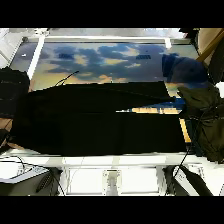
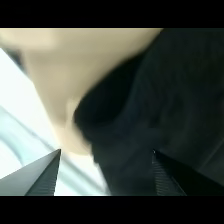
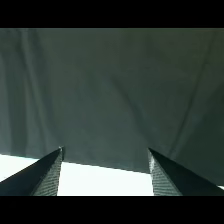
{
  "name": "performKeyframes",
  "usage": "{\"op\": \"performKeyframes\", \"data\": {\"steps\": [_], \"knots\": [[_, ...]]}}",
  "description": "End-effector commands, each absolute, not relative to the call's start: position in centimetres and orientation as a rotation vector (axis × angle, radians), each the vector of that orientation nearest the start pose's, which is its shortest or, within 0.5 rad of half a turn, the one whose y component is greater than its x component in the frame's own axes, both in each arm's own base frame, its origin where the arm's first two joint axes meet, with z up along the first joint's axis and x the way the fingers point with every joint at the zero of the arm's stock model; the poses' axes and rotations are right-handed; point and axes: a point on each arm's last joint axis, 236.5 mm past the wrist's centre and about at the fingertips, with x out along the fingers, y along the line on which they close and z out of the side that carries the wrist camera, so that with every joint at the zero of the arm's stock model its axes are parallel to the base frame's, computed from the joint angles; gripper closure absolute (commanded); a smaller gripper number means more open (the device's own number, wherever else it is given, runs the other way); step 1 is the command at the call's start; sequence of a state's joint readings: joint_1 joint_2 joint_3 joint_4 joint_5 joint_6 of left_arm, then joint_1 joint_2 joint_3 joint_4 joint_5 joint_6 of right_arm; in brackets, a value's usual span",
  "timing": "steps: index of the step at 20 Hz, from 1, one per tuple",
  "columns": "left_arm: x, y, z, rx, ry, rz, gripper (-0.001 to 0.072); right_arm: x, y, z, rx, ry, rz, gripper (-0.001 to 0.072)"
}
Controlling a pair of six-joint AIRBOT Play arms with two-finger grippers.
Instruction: Fold the clothes and pants, and hang the long-sleeved shirts on hangers.
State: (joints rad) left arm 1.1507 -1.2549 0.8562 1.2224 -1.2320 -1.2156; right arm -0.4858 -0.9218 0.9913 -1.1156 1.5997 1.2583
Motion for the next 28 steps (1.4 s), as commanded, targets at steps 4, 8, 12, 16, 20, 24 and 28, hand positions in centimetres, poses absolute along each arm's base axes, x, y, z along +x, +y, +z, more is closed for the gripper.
{"op": "performKeyframes", "data": {"steps": [4,8,12,16,20,24,28], "knots": [[20.5,22.8,-8.1,-0.966,1.176,0.436,0.0661,23.9,-1.1,8.5,0.408,1.284,0.156,0.0154],[20.6,22.7,-7.3,-0.958,1.163,0.434,0.0687,19.4,-4.2,7.1,0.357,1.449,0.025,0.0155],[20.8,23.3,-6.1,-0.922,1.129,0.454,0.0687,17.3,-7.5,3.8,0.617,1.443,-0.143,0.0157],[20.7,22.8,-6.1,-0.93,1.141,0.44,0.0687,13.0,-6.2,-3.8,0.966,1.493,-0.173,0.0153],[20.7,22.8,-6.0,-0.931,1.142,0.438,0.0687,12.0,-8.8,-6.6,1.008,1.397,-0.283,0.0153],[20.7,22.9,-6.1,-0.928,1.138,0.443,0.0687,12.1,-9.3,-7.8,1.058,1.412,-0.287,0.0154],[20.6,22.6,-6.0,-0.933,1.146,0.434,0.0687,13.2,-9.9,-8.9,1.036,1.404,-0.285,0.0155]]}}
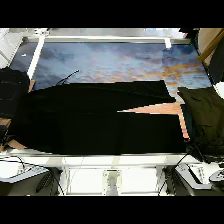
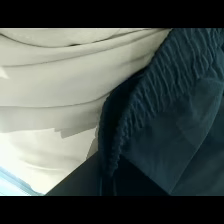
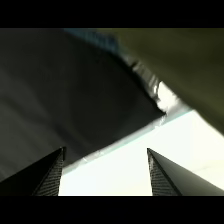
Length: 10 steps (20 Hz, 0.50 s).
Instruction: Fold the clothes and pants, and hang the long-sleeved shirts on hangers.
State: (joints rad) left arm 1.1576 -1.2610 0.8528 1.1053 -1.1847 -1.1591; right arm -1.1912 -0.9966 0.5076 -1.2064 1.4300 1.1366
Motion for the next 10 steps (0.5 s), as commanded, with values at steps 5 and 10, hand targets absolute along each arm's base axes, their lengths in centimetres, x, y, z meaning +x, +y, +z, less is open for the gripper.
{"op": "performKeyframes", "data": {"steps": [5,10], "knots": [[20.6,22.6,-6.0,-0.935,1.148,0.432,0.0687,13.7,-9.2,-10.1,0.965,1.455,-0.25,0.0156],[20.6,22.5,-6.0,-0.938,1.15,0.429,0.0687,13.9,-8.8,-10.2,0.988,1.46,-0.233,0.0277]]}}
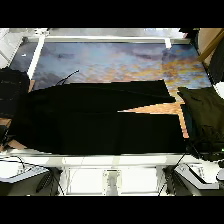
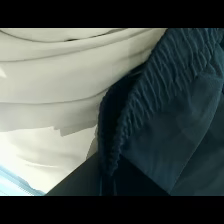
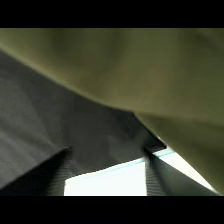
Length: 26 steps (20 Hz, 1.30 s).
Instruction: Fold the clothes and pants, and hang the long-sleeved shirts on hangers.
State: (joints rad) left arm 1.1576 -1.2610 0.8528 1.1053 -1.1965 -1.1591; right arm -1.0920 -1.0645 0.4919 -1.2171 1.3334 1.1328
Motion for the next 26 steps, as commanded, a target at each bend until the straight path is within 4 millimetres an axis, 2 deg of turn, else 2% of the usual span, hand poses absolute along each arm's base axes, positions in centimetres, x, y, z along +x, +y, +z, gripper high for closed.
{"op": "performKeyframes", "data": {"steps": [1,3,5,7,8,9,10,11,13,15,18,22,26], "knots": [[20.6,22.5,-6.0,-0.938,1.15,0.429,0.0687,13.9,-8.8,-10.2,0.987,1.459,-0.233,0.0278],[20.6,22.5,-6.0,-0.937,1.151,0.429,0.0687,13.9,-8.7,-10.2,0.989,1.458,-0.231,0.0292],[20.6,22.5,-6.0,-0.937,1.15,0.429,0.0687,14.0,-8.4,-10.5,0.994,1.451,-0.224,0.0431],[20.6,22.5,-6.0,-0.937,1.151,0.429,0.0687,14.6,-7.9,-10.6,0.978,1.44,-0.196,0.0643],[20.6,22.5,-6.0,-0.937,1.15,0.429,0.0687,15.3,-7.8,-10.5,0.972,1.425,-0.185,0.0708],[20.6,22.4,-6.0,-0.939,1.152,0.427,0.0687,15.8,-7.6,-10.4,0.966,1.414,-0.168,0.0707],[20.5,22.3,-6.0,-0.942,1.156,0.422,0.0687,16.0,-7.7,-10.2,0.952,1.409,-0.159,0.0706],[20.5,22.2,-6.0,-0.942,1.158,0.422,0.0687,15.9,-8.5,-9.8,0.927,1.413,-0.171,0.0639],[20.5,22.1,-6.0,-0.944,1.16,0.419,0.0687,15.5,-10.6,-8.2,0.881,1.425,-0.203,0.0269],[20.5,22.1,-6.0,-0.944,1.159,0.419,0.0687,15.0,-12.6,-7.0,0.856,1.425,-0.257,0.0256],[20.5,22.1,-6.0,-0.944,1.16,0.419,0.0687,13.7,-13.5,-7.8,0.867,1.433,-0.316,0.0256],[20.5,22.1,-6.0,-0.944,1.159,0.419,0.0687,13.3,-12.1,-9.9,0.936,1.469,-0.297,0.0256],[20.5,22.1,-6.0,-0.944,1.159,0.419,0.0687,13.8,-10.8,-10.8,1.003,1.492,-0.246,0.0256]]}}
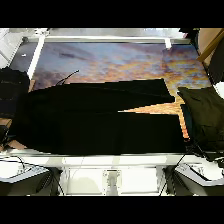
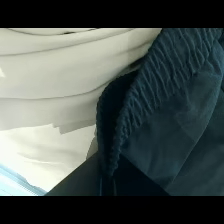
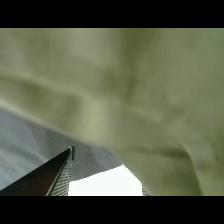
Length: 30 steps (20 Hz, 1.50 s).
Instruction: Fold the clothes and pants, and hang the long-sleeved shirts on hangers.
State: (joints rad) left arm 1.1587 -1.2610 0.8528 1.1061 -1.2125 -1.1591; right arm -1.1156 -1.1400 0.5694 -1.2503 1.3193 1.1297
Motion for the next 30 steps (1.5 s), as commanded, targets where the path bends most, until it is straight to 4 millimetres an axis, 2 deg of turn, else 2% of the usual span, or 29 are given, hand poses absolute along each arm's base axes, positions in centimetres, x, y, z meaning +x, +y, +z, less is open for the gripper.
{"op": "performKeyframes", "data": {"steps": [1,4,6,8,9,10,11,13,15,16,18,20,23,24,26,30], "knots": [[20.5,22.1,-6.0,-0.944,1.159,0.419,0.0687,13.8,-10.4,-11.0,0.988,1.51,-0.233,0.0256],[20.5,22.1,-6.0,-0.946,1.162,0.416,0.0687,13.5,-8.8,-12.5,0.931,1.558,-0.205,0.0256],[20.5,22.0,-6.0,-0.946,1.162,0.416,0.0687,13.5,-7.6,-12.5,0.931,1.582,-0.167,0.0261],[20.5,22.1,-6.0,-0.946,1.161,0.416,0.0687,14.3,-6.7,-11.6,0.963,1.562,-0.111,0.0396],[20.5,22.1,-5.8,-0.944,1.161,0.414,0.0687,15.0,-6.2,-10.7,0.976,1.542,-0.054,0.0478],[20.6,22.1,-5.3,-0.942,1.163,0.405,0.0687,15.8,-5.8,-9.7,0.998,1.52,-0.009,0.0605],[20.8,22.3,-4.6,-0.936,1.164,0.392,0.0688,16.8,-5.5,-8.4,1.019,1.49,0.039,0.0694],[21.3,22.9,-2.5,-0.915,1.156,0.376,0.0688,19.3,-5.8,-5.5,1.054,1.407,0.101,0.0707],[22.5,24.4,-0.1,-0.926,1.101,0.416,0.0689,23.4,-6.8,-1.7,1.089,1.238,0.153,0.0708],[23.5,24.9,1.2,-0.908,1.075,0.416,0.0689,26.0,-7.3,0.5,1.08,1.136,0.174,0.0709],[26.5,24.7,3.7,-0.804,1.048,0.372,0.069,30.3,-8.2,3.3,0.991,1.036,0.158,0.071],[30.7,24.7,6.0,-0.701,0.98,0.38,0.0691,35.1,-9.0,5.1,0.867,0.967,0.086,0.071],[38.0,25.1,9.3,-0.573,0.821,0.428,0.0691,42.4,-9.1,7.5,0.795,0.868,0.04,0.071],[39.9,25.2,9.6,-0.553,0.789,0.447,0.069,44.4,-8.7,7.7,0.788,0.86,0.053,0.071],[43.3,25.0,8.8,-0.517,0.779,0.463,0.0691,48.1,-7.9,6.9,0.798,0.861,0.064,0.071],[48.7,25.2,5.6,-0.498,0.754,0.501,0.069,53.9,-7.6,2.4,0.857,0.854,0.011,0.071]]}}
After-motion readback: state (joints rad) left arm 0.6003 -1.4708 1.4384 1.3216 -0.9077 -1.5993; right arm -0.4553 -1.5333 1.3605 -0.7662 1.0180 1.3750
